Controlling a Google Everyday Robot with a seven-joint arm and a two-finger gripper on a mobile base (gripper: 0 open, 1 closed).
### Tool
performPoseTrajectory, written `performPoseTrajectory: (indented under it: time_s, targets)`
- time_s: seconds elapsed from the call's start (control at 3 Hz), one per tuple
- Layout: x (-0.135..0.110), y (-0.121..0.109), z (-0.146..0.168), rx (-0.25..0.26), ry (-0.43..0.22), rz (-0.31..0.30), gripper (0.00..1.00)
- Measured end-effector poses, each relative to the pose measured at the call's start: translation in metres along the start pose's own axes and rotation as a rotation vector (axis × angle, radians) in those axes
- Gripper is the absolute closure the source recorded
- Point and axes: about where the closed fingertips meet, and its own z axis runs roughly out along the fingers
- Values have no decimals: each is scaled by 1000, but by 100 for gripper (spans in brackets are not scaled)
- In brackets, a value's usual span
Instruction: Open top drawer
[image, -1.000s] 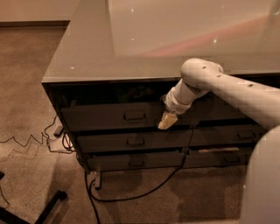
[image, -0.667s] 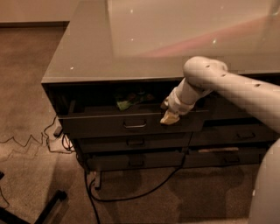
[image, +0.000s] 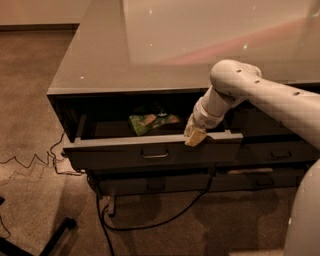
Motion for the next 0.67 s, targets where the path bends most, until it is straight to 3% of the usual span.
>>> performPoseTrajectory:
  time_s: [0.67]
  targets:
    - [-1,0,-2,0,0,0,39]
